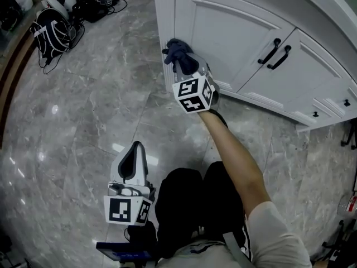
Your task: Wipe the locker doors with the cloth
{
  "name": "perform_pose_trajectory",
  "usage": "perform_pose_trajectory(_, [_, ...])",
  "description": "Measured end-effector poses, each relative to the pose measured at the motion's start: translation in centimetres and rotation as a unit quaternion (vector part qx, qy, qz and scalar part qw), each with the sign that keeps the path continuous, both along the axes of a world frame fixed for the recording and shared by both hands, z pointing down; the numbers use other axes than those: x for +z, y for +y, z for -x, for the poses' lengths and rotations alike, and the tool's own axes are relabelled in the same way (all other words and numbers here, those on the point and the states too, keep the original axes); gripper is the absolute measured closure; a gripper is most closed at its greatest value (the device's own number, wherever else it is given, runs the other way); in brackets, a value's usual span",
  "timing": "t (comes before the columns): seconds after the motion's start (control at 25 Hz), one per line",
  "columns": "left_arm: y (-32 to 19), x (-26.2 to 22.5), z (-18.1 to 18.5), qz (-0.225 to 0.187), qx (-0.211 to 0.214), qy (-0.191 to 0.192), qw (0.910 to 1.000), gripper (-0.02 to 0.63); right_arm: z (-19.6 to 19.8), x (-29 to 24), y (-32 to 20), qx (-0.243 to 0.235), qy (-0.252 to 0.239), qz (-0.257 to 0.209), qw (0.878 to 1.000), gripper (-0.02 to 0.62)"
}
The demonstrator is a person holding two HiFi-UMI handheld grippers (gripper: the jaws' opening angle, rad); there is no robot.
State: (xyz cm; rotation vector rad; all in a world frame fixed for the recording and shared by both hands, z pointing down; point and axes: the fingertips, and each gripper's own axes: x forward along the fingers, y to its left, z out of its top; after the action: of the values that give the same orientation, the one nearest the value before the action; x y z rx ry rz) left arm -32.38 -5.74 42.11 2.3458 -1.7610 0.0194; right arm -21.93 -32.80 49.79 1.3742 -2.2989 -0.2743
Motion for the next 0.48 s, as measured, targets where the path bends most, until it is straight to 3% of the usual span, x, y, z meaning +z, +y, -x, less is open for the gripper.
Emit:
perform_pose_trajectory(0.28, [-0.1,-0.2,0.7,-0.003,-0.005,-0.002,1.0,0.604,-5.4,-0.1,-0.1,0.062,-0.019,0.009,0.998,0.503])
perform_pose_trajectory(0.48, [-0.3,-0.5,0.1,-0.006,0.0,-0.002,1.0,0.604,-10.1,-1.2,0.9,0.103,-0.02,-0.013,0.994,0.503])
